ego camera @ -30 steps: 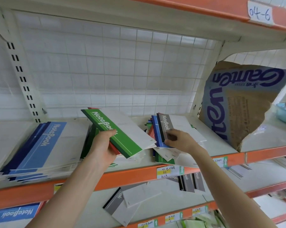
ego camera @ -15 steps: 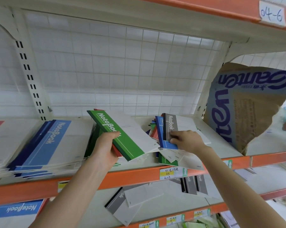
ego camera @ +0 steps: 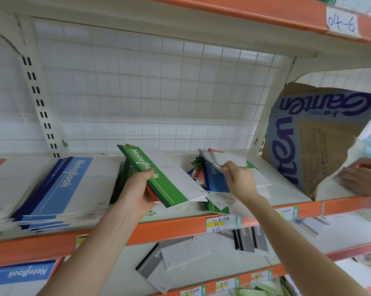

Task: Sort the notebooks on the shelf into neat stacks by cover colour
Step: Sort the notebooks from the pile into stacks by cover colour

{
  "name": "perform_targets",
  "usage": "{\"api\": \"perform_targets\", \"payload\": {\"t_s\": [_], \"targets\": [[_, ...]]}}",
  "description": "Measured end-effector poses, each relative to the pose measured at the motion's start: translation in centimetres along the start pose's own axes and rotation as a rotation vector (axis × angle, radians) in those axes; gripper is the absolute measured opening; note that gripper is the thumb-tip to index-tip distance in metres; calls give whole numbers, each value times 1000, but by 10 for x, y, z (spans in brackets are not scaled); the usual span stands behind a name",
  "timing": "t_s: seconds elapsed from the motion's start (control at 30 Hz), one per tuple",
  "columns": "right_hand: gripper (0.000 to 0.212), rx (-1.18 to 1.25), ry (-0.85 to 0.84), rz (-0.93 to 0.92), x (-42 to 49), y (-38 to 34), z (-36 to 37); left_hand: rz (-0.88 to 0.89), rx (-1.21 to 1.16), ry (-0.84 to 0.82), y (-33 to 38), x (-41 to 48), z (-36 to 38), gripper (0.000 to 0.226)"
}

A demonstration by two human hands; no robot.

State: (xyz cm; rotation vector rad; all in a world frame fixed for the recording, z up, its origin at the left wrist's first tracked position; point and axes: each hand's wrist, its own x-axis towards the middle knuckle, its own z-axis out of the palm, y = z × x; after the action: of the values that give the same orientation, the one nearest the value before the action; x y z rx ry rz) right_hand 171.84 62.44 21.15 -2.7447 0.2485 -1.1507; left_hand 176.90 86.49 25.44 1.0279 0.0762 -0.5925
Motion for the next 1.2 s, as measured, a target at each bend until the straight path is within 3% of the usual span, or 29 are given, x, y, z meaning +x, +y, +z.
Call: {"api": "perform_targets", "payload": {"t_s": [0.1, 0.23, 0.3, 0.37, 0.5, 0.6, 0.7, 0.9, 0.97, 1.03, 1.1, 1.2], "targets": [[36, 231, 27, -238, -13, -35, -4, -49, 24, 9, -6, 9, 4, 13], [52, 400, -163, -475, -28, -73, -4, -87, 19, -30, -13, 15, 11, 15], [52, 529, -287, -392, -25, -73, -8, -78, 62, -19, -14, 15, 10, 16], [49, 621, -393, -185, -18, -62, -13, -54, 84, -8, -13, 16, 5, 20], [42, 148, -552, 115, -2, -19, -10, 0, 95, 1, -7, 15, -1, 16], [51, -8, -738, 138, -2, -5, -7, 19, 62, 8, -3, 11, -1, 19], [55, -69, -773, 123, -3, -4, -7, 28, 64, 21, -2, 10, -2, 20], [42, -111, -635, 88, -8, -3, -3, 0, 85, 41, -2, 11, -4, 15], [53, -107, -493, 116, -11, 1, 1, 1, 89, 43, -1, 11, -5, 15], [52, 28, -330, 172, -13, 3, 0, 0, 76, 47, -2, 12, -5, 13], [35, 206, -233, 175, -15, -5, -5, -4, 47, 44, -3, 14, -4, 12], [32, 396, -249, -30, -23, -39, -8, 20, 20, 27, -5, 18, 1, 15]]}}
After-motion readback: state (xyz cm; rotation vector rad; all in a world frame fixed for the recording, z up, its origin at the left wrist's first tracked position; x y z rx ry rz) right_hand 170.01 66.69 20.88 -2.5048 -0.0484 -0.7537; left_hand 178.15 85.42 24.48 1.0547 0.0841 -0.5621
